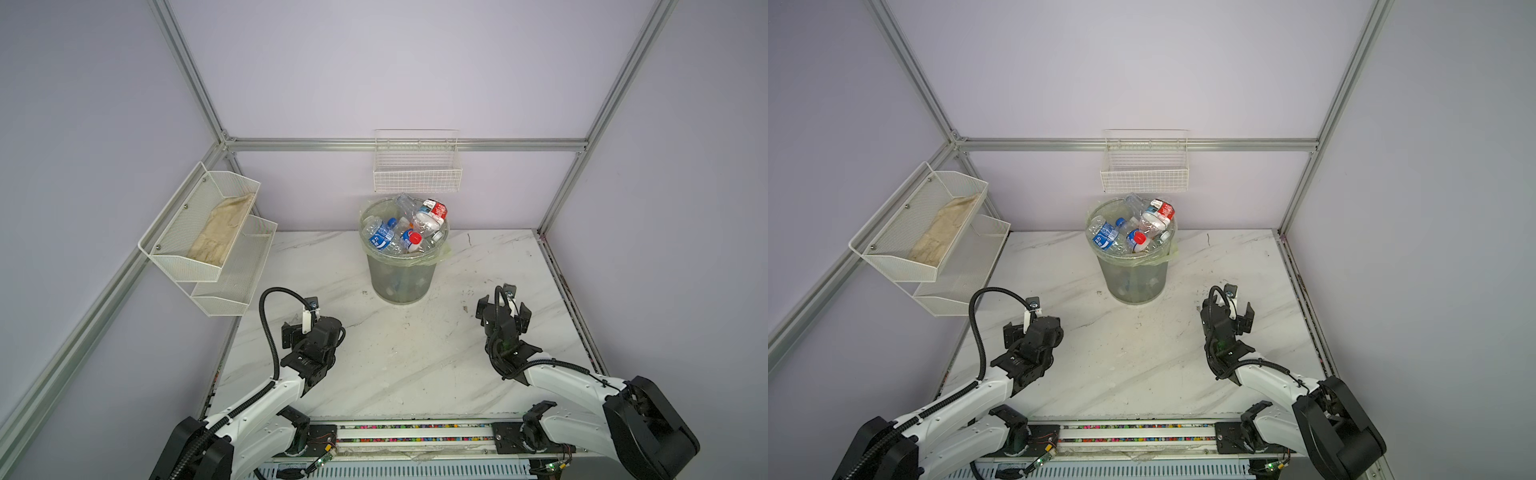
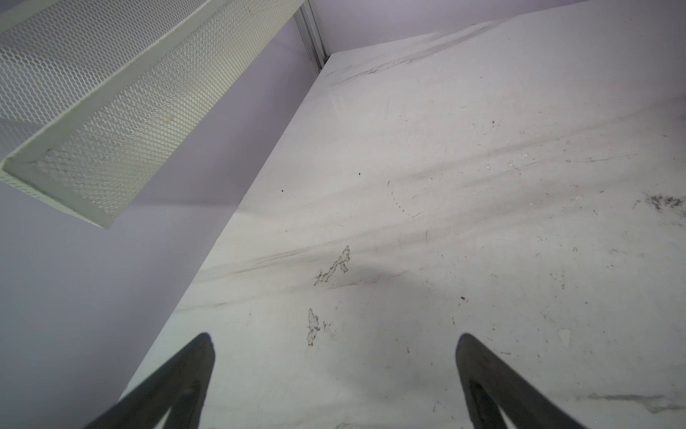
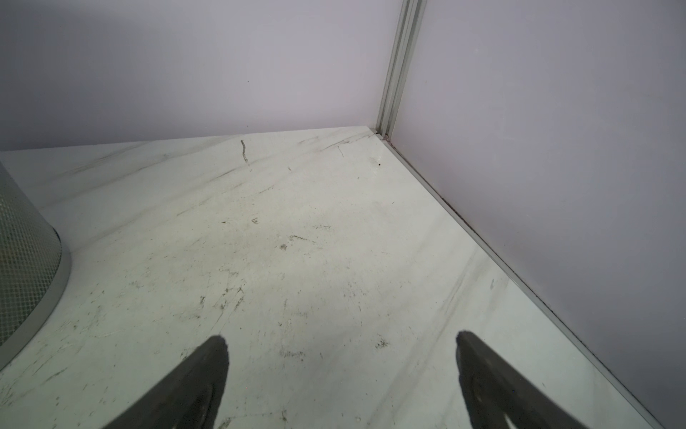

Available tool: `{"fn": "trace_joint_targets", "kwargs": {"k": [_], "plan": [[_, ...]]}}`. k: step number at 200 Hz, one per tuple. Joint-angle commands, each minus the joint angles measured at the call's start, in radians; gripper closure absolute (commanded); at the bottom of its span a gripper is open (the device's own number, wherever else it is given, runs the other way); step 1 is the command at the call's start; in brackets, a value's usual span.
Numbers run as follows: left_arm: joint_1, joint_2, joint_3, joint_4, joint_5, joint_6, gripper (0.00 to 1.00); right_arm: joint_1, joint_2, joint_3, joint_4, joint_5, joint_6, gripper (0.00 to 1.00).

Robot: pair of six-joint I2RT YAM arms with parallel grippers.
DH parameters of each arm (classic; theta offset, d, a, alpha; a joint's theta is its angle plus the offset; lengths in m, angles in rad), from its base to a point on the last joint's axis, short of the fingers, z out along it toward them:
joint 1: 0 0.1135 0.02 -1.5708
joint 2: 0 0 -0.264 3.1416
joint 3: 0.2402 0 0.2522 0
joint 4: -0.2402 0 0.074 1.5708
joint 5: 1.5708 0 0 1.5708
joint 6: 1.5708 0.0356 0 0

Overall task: Throw the plastic bottles in the bin
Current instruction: Reset both arms

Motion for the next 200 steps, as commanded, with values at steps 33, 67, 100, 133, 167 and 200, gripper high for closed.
{"fn": "trace_joint_targets", "kwargs": {"k": [33,67,100,133,167,200], "plan": [[0.019,0.016,-0.044,0.143,-0.041,0.042,0.0,-0.038,0.014,-0.022,0.144,-0.034,-0.035,0.03],[0.028,0.034,-0.052,0.203,-0.047,0.047,0.0,-0.062,0.043,-0.025,0.207,-0.059,-0.048,0.03],[0.039,0.035,-0.07,0.276,-0.056,0.093,0.0,-0.09,0.044,-0.044,0.278,-0.065,-0.043,0.03],[0.055,0.04,-0.087,0.353,-0.061,0.118,0.0,-0.114,0.052,-0.057,0.328,-0.101,-0.055,0.03],[0.074,0.063,-0.096,0.429,-0.049,0.145,0.0,-0.127,0.093,-0.045,0.373,-0.121,-0.081,0.03],[0.09,0.088,-0.097,0.482,-0.04,0.157,0.0,-0.135,0.135,-0.032,0.406,-0.132,-0.099,0.03]]}}
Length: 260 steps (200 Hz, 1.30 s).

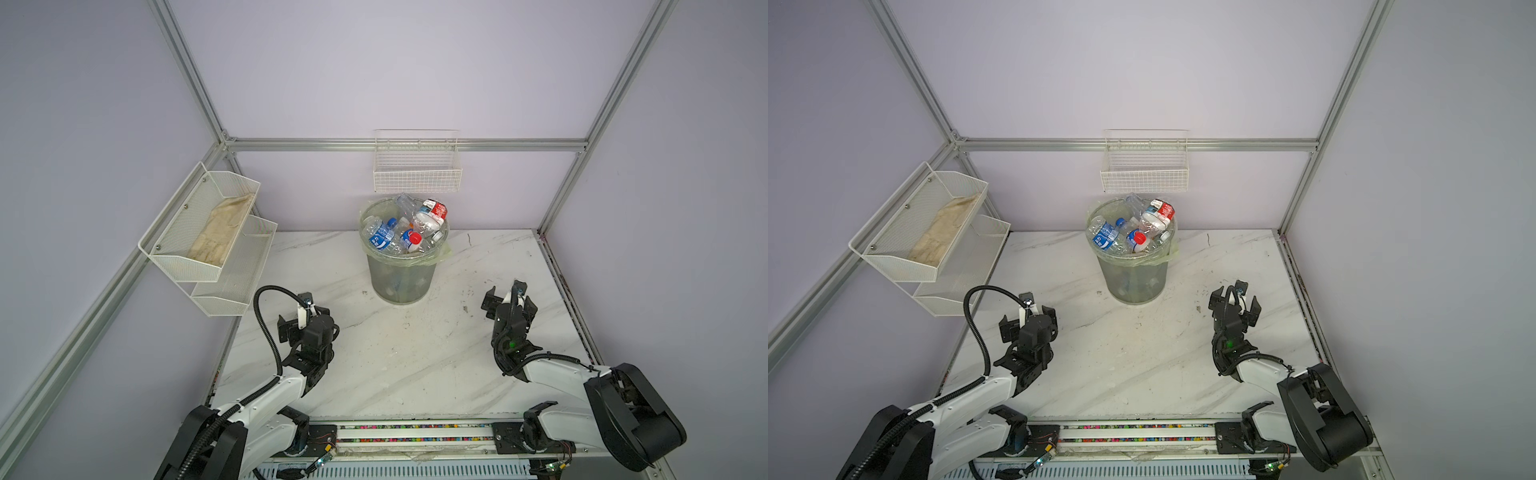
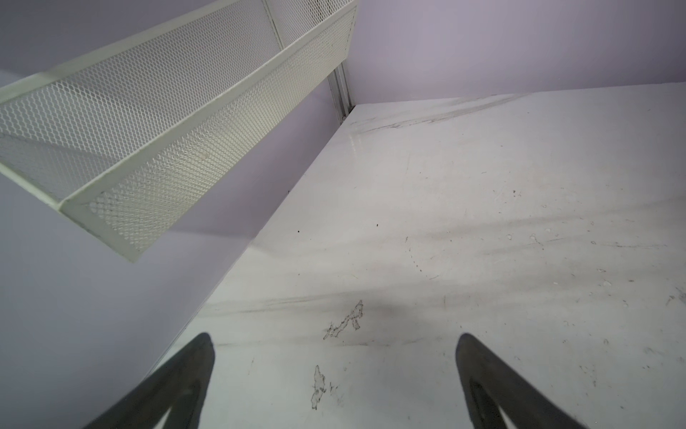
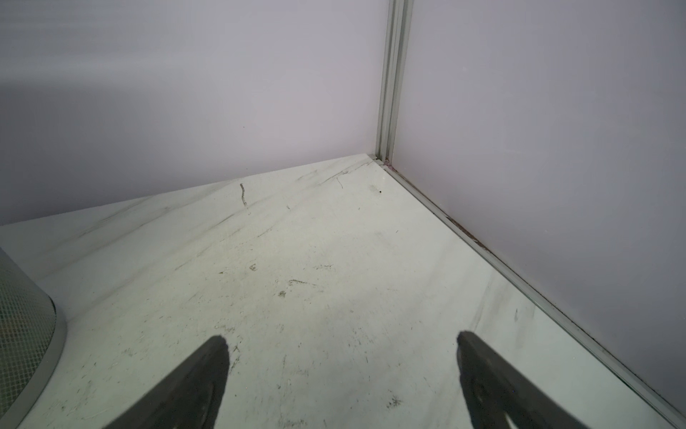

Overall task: Throw the plastic bottles in the bin
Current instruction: Reset both arms

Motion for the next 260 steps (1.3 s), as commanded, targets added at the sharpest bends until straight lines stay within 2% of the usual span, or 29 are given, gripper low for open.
{"fn": "trace_joint_targets", "kwargs": {"k": [1,123,200,260], "plan": [[0.015,0.012,-0.034,0.107,-0.008,0.025,0.0,-0.009,0.022,0.015,0.076,-0.01,-0.031,0.03],[0.055,0.166,-0.026,0.378,0.008,0.137,0.0,-0.066,0.141,0.008,0.304,-0.054,-0.081,0.03],[0.079,0.225,-0.058,0.582,0.019,0.184,0.0,-0.087,0.246,-0.023,0.561,-0.089,-0.118,0.04],[0.097,0.315,-0.096,0.835,0.039,0.246,0.0,-0.103,0.292,-0.063,0.72,-0.087,-0.137,0.05]]}}
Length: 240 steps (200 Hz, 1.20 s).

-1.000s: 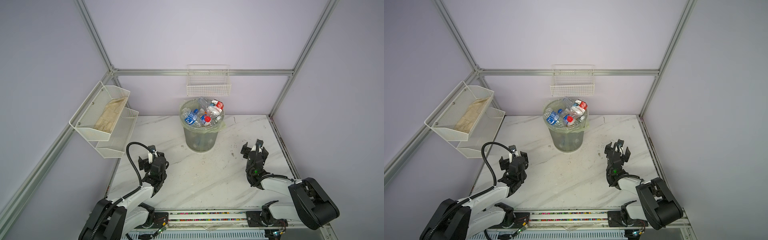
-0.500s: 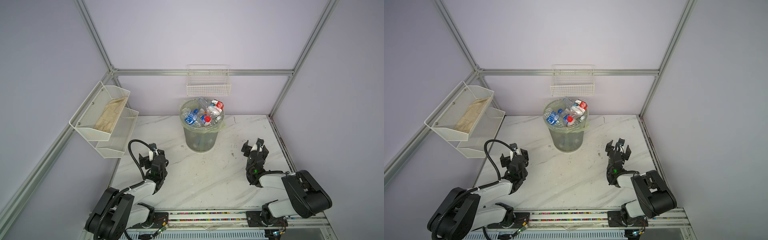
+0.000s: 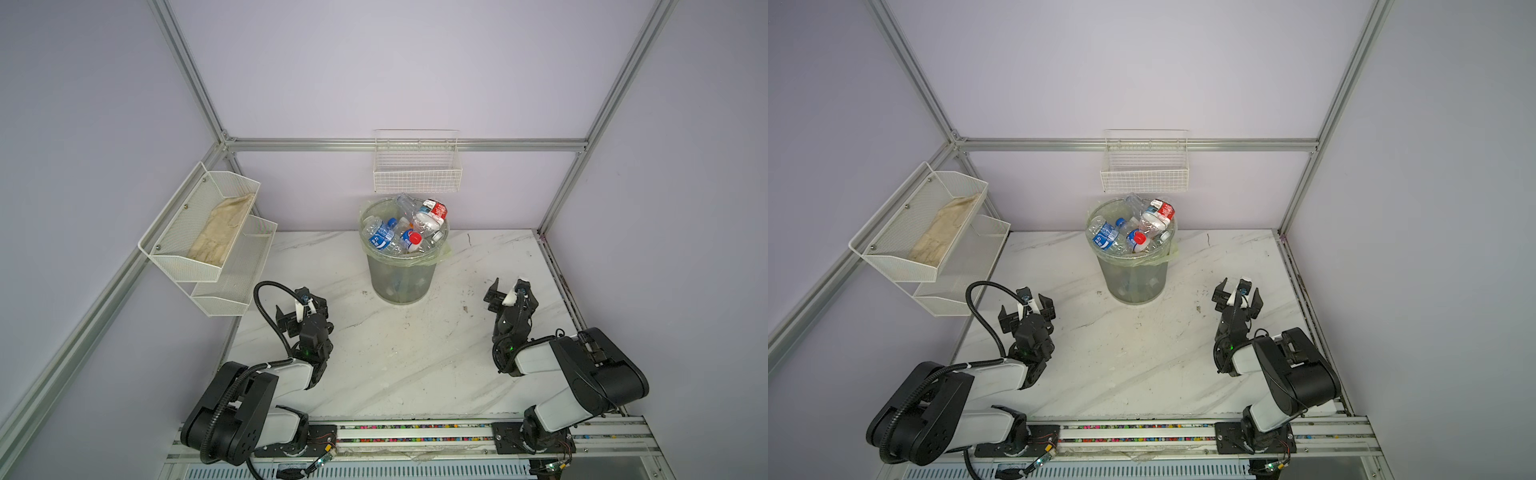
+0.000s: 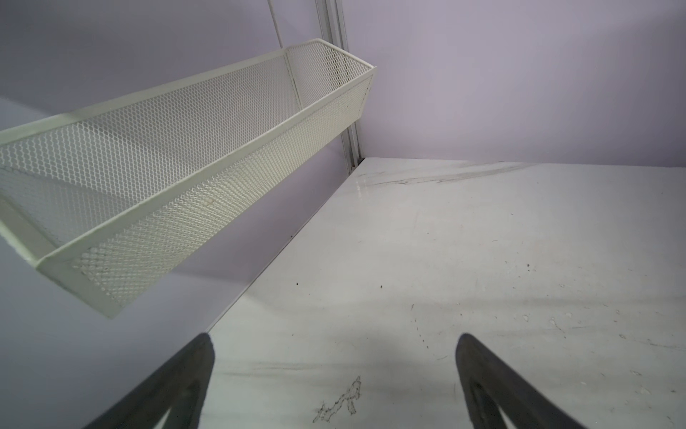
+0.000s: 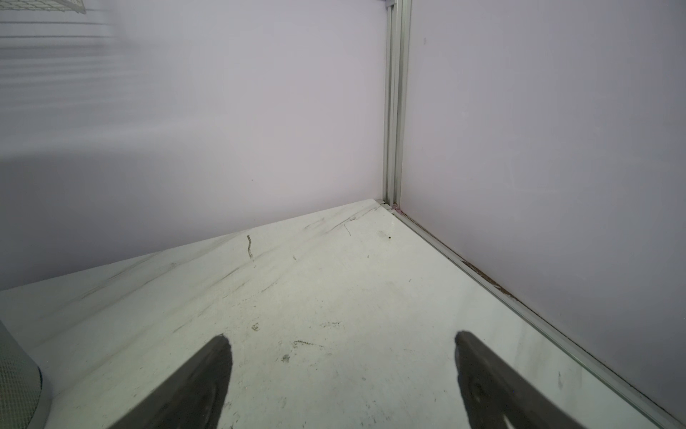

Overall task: Throw the plastic bottles in the bin
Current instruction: Reset both arms

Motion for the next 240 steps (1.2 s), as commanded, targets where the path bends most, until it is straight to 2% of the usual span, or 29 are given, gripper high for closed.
{"fn": "trace_joint_targets", "kwargs": {"k": [1,30,53,67,80,120,143,149,158,168,240], "plan": [[0.01,0.032,-0.033,0.191,0.004,0.047,0.0,-0.015,0.017,-0.019,0.14,0.001,-0.026,0.05],[0.011,0.057,-0.048,0.295,0.011,0.067,0.0,-0.022,0.052,-0.038,0.225,-0.007,-0.026,0.05],[0.02,0.103,-0.058,0.354,0.015,0.074,0.0,-0.034,0.235,-0.062,0.488,0.021,-0.03,0.06],[0.022,0.101,-0.06,0.355,0.018,0.072,0.0,-0.035,0.205,-0.053,0.421,-0.029,-0.042,0.07],[0.024,0.093,-0.07,0.361,0.014,0.063,0.0,-0.037,0.227,-0.073,0.486,-0.017,-0.034,0.07],[0.036,0.082,-0.09,0.377,0.024,0.04,0.0,-0.037,0.226,-0.073,0.483,-0.036,-0.042,0.07],[0.041,0.085,-0.098,0.386,0.04,0.001,0.0,-0.038,0.254,-0.064,0.484,-0.141,-0.088,0.07],[0.059,0.095,-0.11,0.391,0.074,-0.048,0.0,-0.036,0.276,-0.055,0.483,-0.178,-0.107,0.03],[0.088,0.136,-0.123,0.439,0.115,-0.083,0.0,-0.034,0.307,-0.034,0.483,-0.216,-0.139,0.03],[0.096,0.208,-0.118,0.536,0.123,-0.046,0.0,-0.033,0.301,-0.042,0.482,-0.224,-0.129,0.03],[0.081,0.216,-0.116,0.535,0.227,0.001,0.0,-0.033,0.299,-0.047,0.484,-0.258,-0.142,0.03]]}}
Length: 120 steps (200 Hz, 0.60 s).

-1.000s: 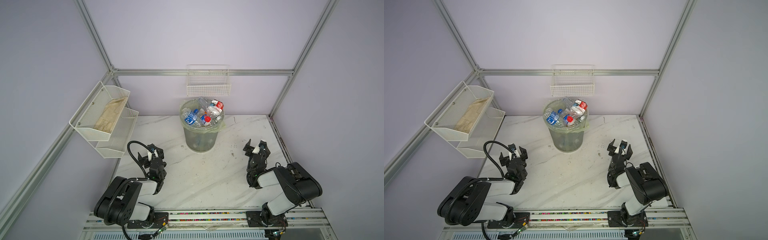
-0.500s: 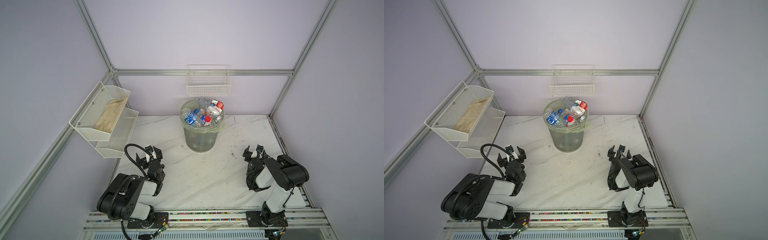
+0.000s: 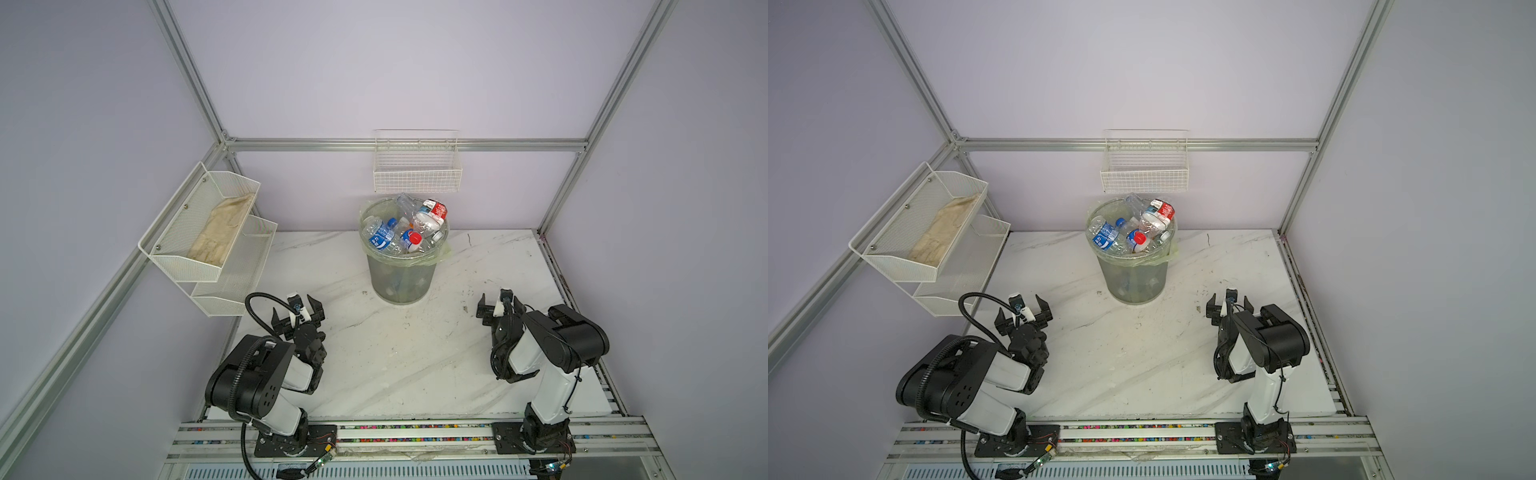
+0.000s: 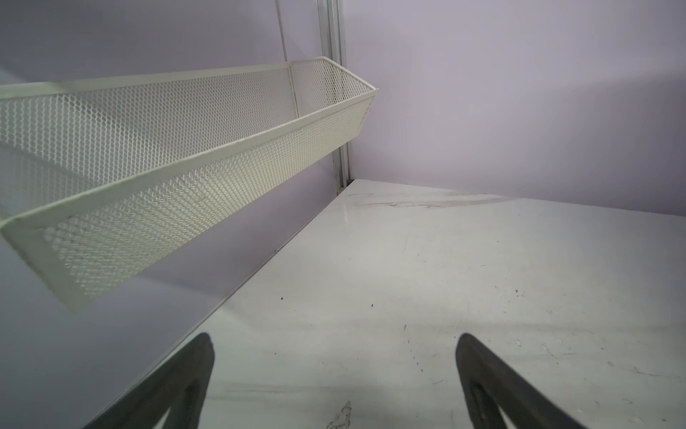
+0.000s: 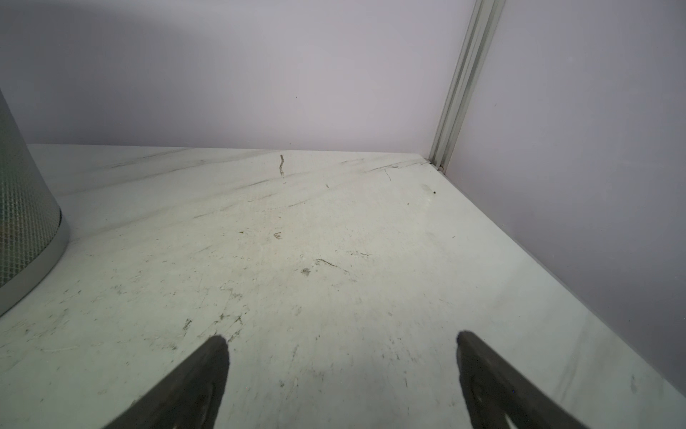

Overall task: Throw the plastic bottles in the bin
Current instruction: Reset both arms

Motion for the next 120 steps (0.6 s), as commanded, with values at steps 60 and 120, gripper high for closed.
{"fn": "trace_joint_targets", "kwargs": {"k": [60,120], "plan": [[-0.025,0.055,0.002,0.084,0.21,0.099,0.0,-0.004,0.011,0.017,0.267,-0.032,-0.027,0.03],[0.018,0.101,0.02,0.081,0.303,0.088,0.0,-0.055,-0.042,0.117,0.023,-0.05,0.032,0.03]]}}
